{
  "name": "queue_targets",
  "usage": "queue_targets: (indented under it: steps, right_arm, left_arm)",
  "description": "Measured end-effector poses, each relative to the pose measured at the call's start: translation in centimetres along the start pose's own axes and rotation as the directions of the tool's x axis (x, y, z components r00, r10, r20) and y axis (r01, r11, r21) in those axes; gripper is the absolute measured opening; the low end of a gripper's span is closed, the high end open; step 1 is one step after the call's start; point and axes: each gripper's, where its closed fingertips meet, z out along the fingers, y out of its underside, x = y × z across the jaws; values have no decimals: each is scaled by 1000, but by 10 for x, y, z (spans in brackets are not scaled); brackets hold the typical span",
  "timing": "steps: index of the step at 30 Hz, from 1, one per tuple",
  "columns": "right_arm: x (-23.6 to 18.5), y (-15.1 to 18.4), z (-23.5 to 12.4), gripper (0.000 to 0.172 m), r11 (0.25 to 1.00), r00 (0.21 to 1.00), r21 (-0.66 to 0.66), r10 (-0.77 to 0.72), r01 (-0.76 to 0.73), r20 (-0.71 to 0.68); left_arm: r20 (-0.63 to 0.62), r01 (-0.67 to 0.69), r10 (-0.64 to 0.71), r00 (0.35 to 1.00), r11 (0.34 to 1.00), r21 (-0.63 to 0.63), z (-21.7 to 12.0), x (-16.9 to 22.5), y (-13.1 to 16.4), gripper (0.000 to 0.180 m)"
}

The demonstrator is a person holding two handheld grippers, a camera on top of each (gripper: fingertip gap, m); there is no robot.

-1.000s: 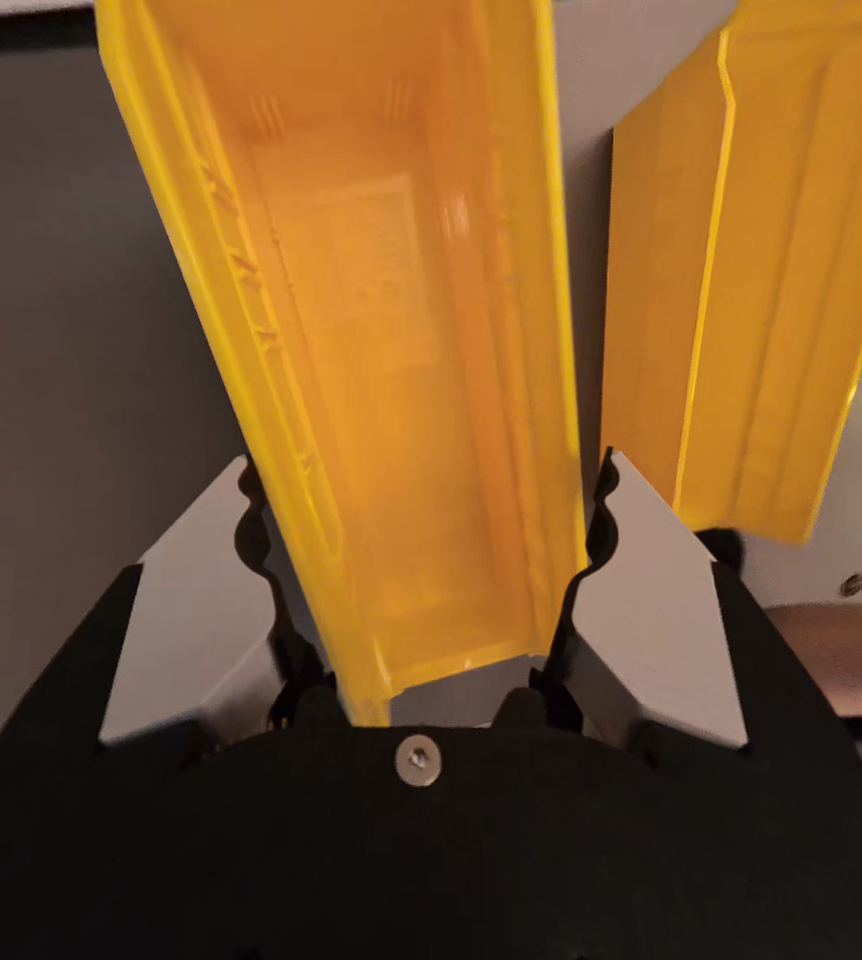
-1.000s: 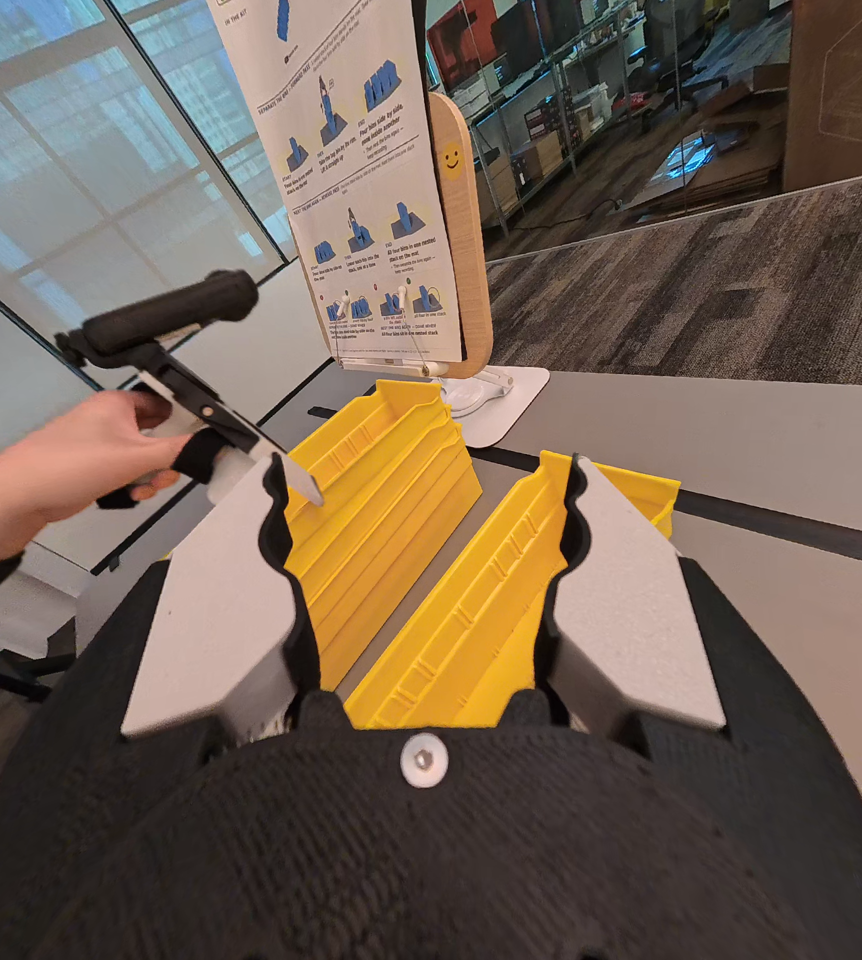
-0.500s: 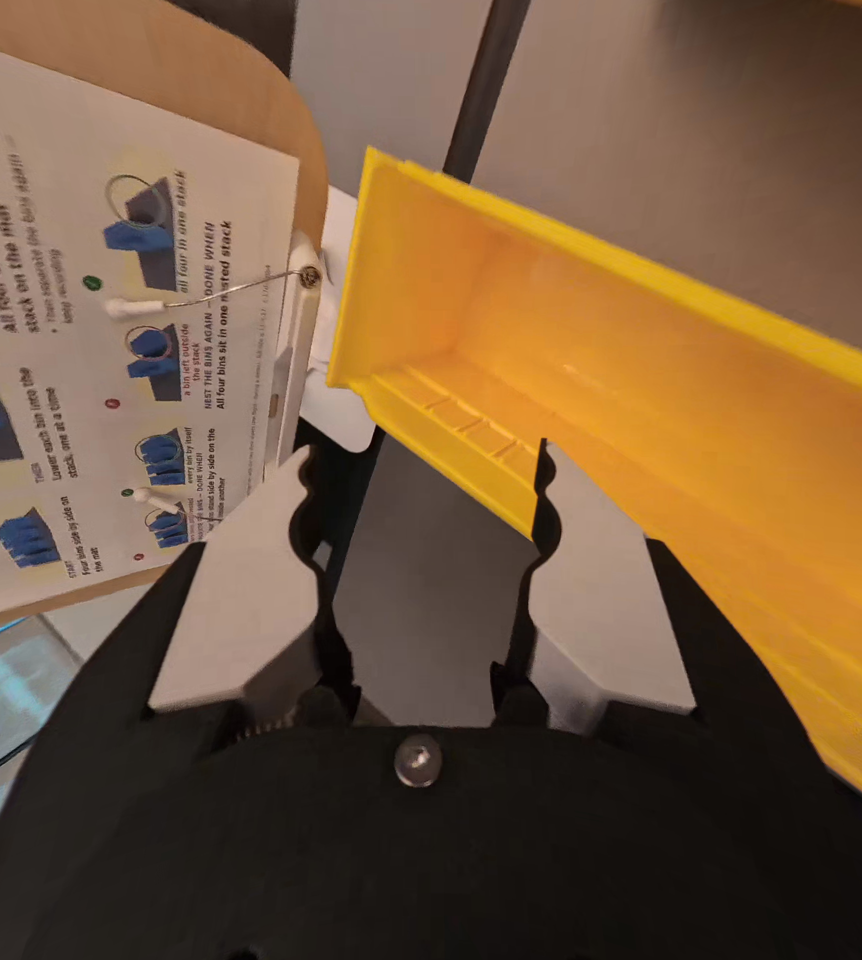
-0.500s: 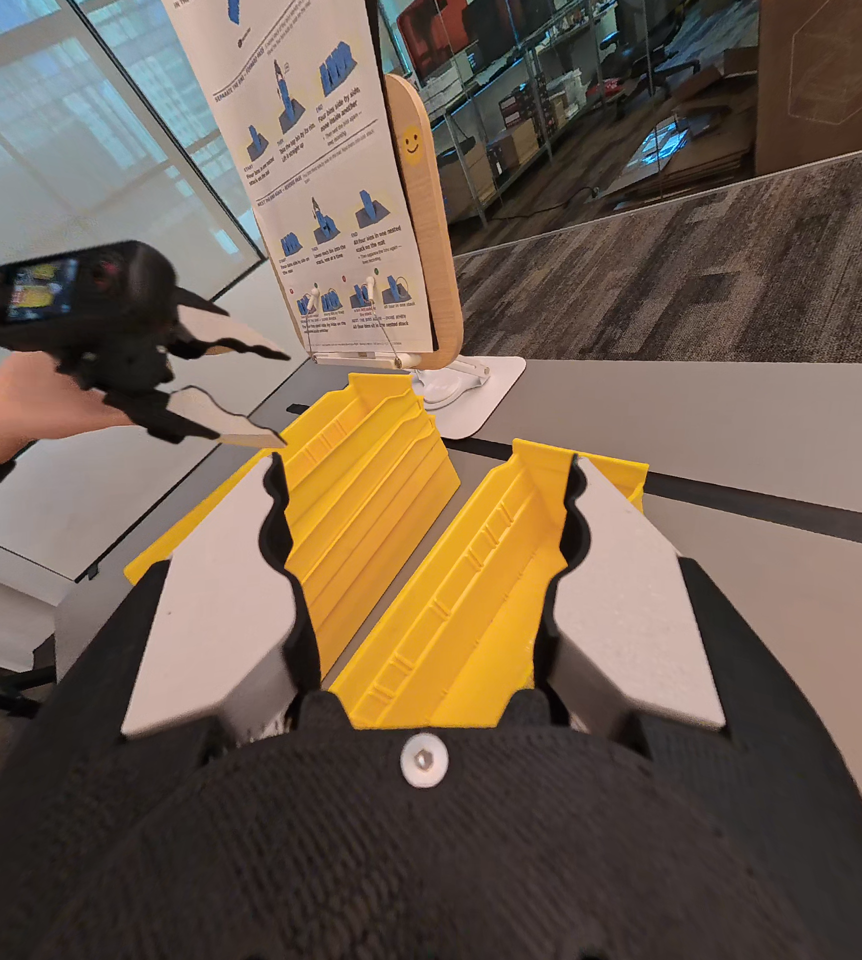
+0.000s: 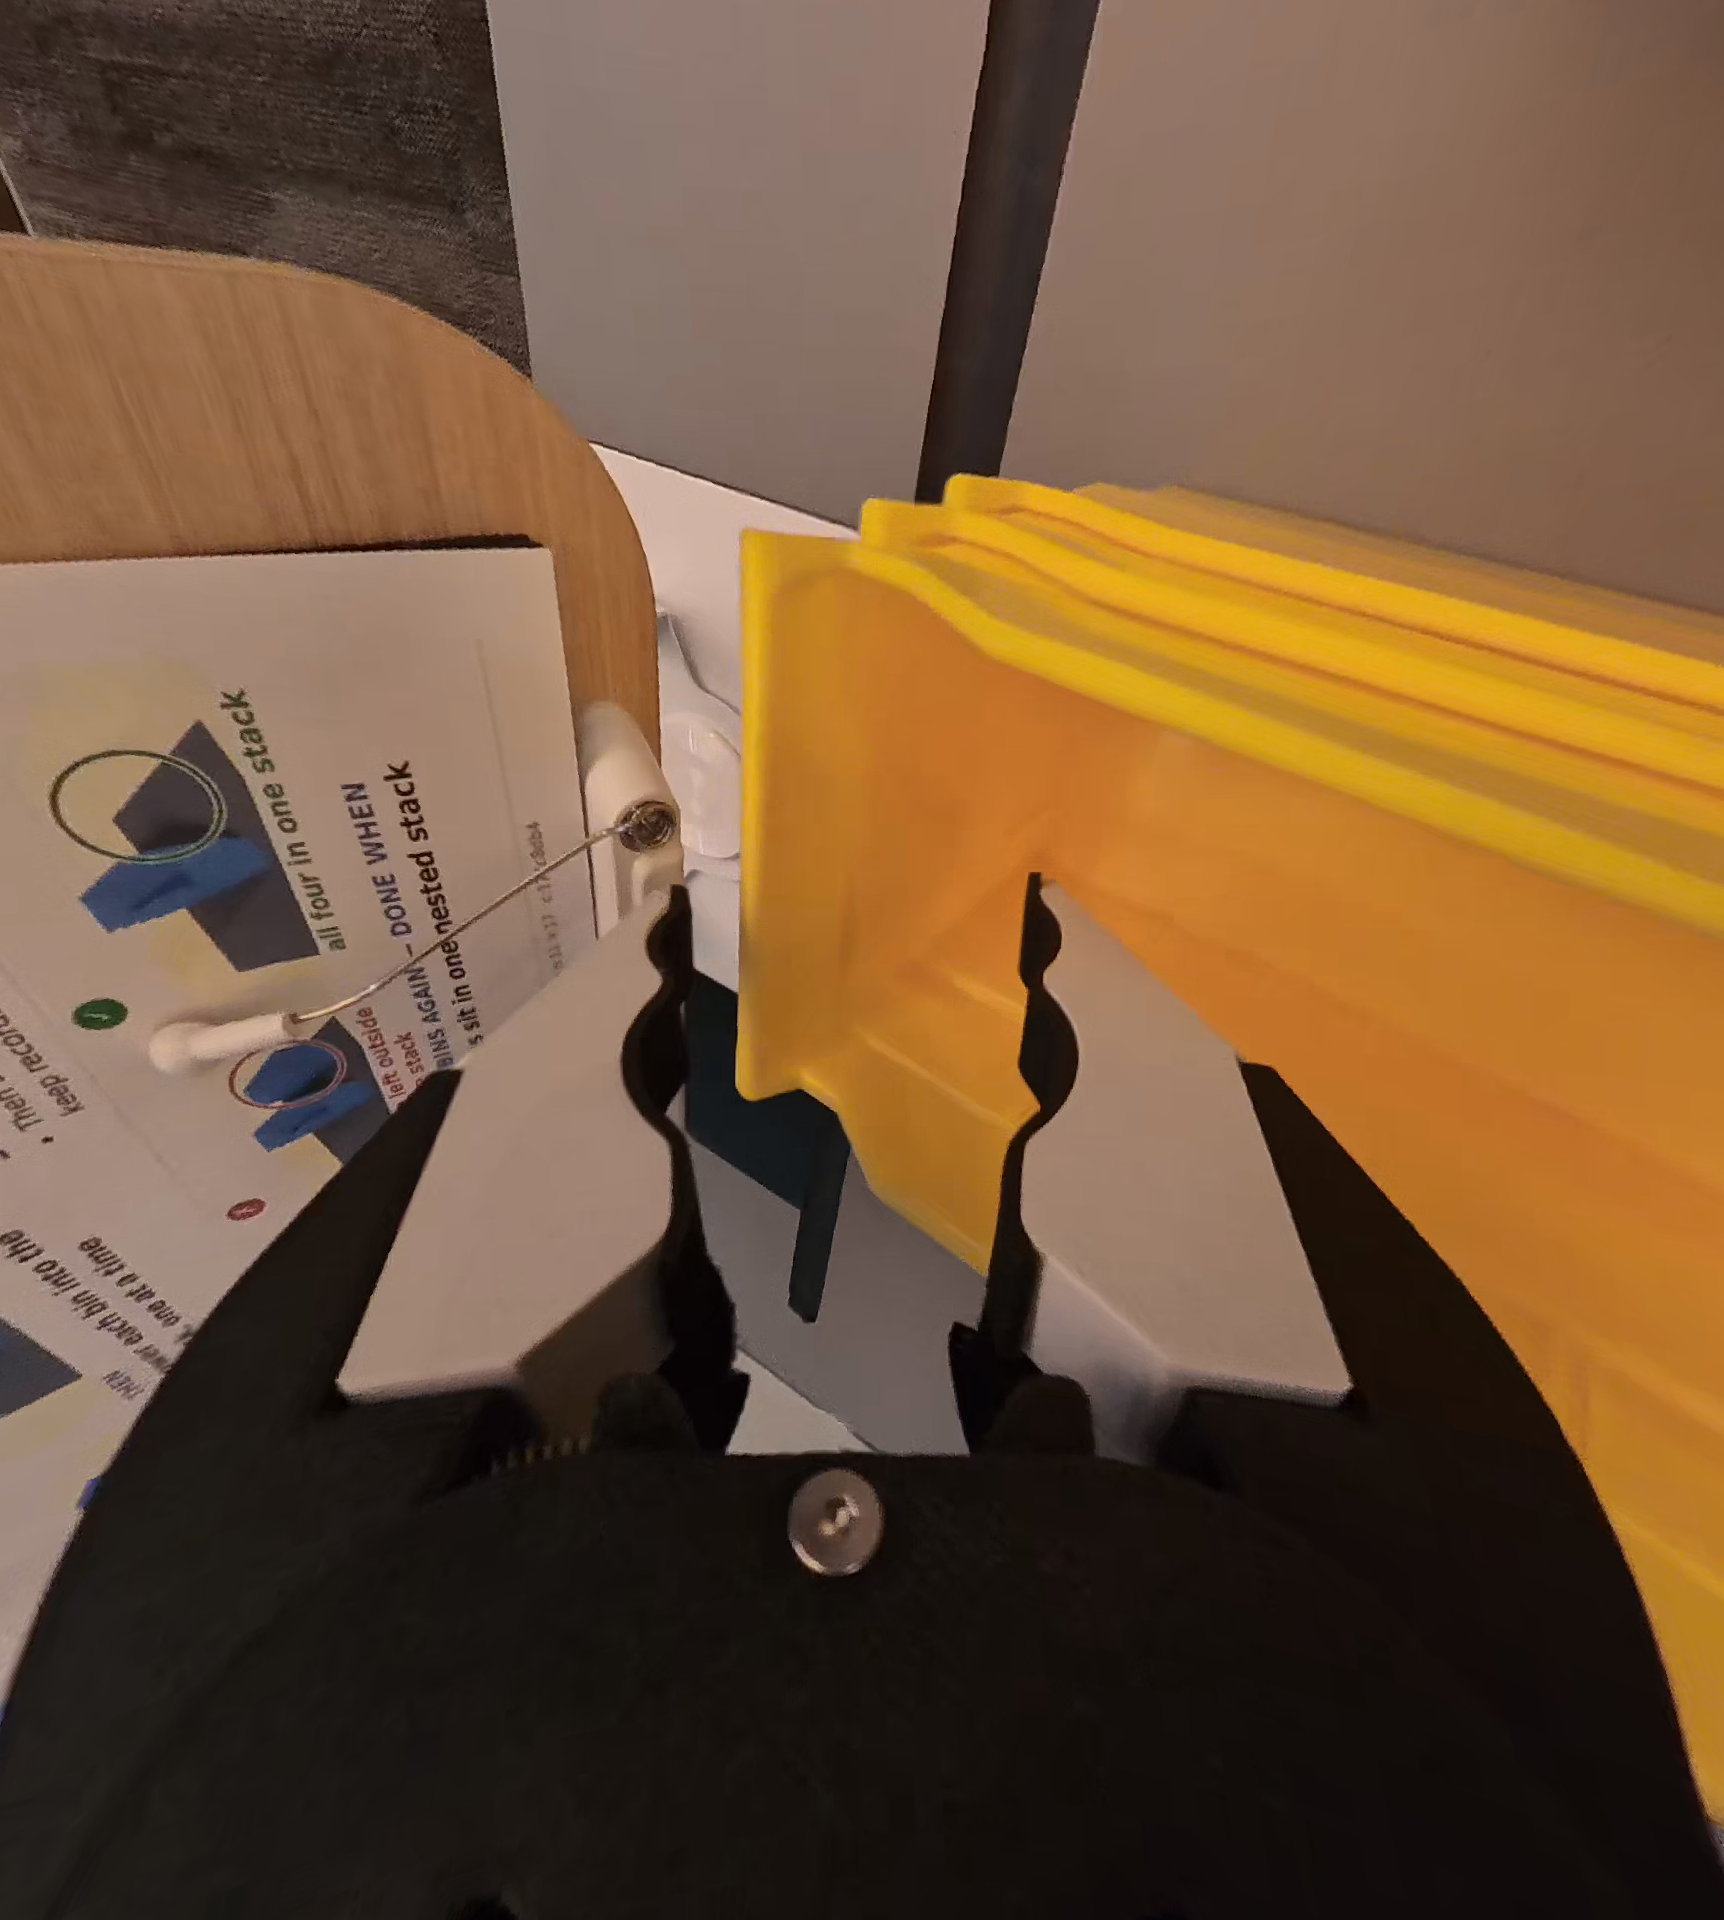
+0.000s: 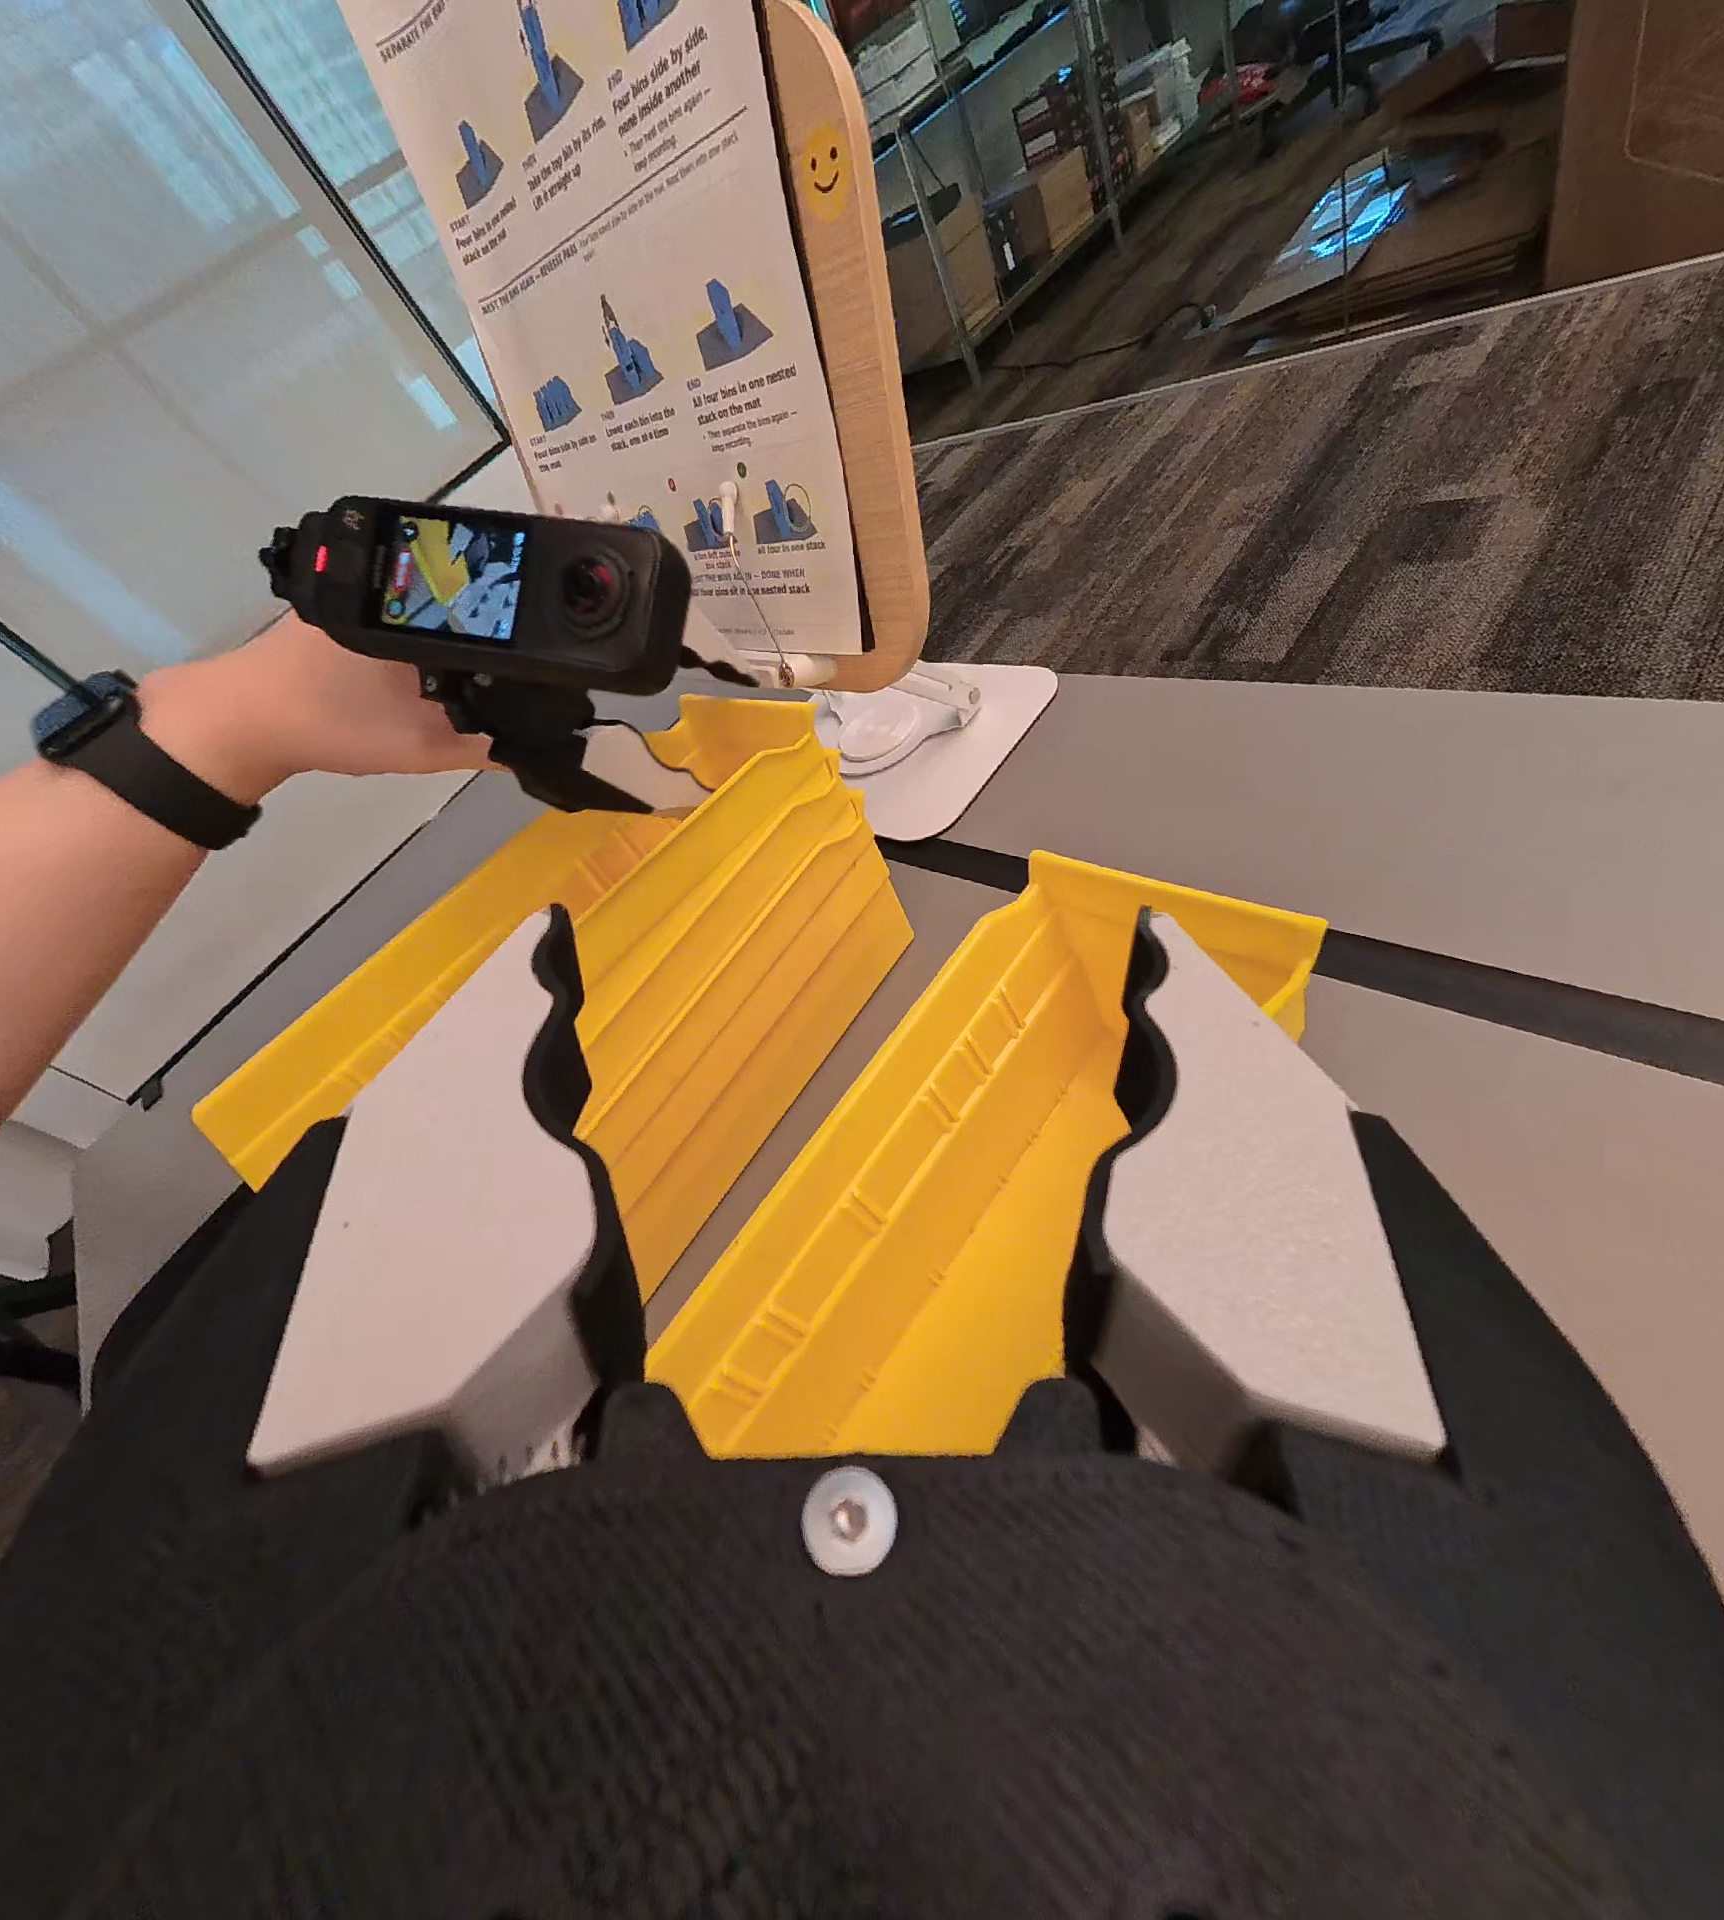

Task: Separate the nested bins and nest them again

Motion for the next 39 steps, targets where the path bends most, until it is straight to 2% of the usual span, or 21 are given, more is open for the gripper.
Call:
queue_targets:
  steps: [1,2,4,7,15,27,29,32,35,39]
  right_arm:
    - [0,0,0,105,1000,1000,-2,-1,1,1]
    - [0,1,1,104,1000,1000,-4,-3,3,0]
    - [0,2,2,104,1000,1000,-9,-5,5,-1]
    - [3,4,5,104,1000,1000,-19,2,-2,-3]
    - [4,2,2,104,1000,1000,-8,10,-10,5]
    - [5,4,4,103,1000,1000,-15,15,-15,11]
    - [5,5,4,103,1000,1000,-19,19,-19,12]
    - [7,5,4,103,1000,1000,-18,23,-22,10]
    - [7,5,4,103,999,999,-19,30,-29,12]
    - [5,7,7,102,999,1000,-27,24,-24,14]
  left_arm:
    - [2,6,-6,1000,1000,4,2,-2,-1,60]
    - [1,4,-4,1000,1000,4,3,-3,-1,54]
    - [32,-23,24,999,1000,-19,4,-7,1,30]
    - [48,-63,65,997,997,-45,2,-7,1,27]
    - [90,-60,63,994,998,-35,-11,-16,-1,17]
    - [90,-64,67,994,997,-35,-11,-15,-5,16]
    - [65,-60,59,996,998,8,-9,-10,-10,25]
    - [20,-19,19,1000,1000,-5,1,-5,-10,38]
    - [42,-47,49,998,998,-43,11,-5,-7,35]
    - [49,-48,50,998,998,-31,5,-8,-9,31]
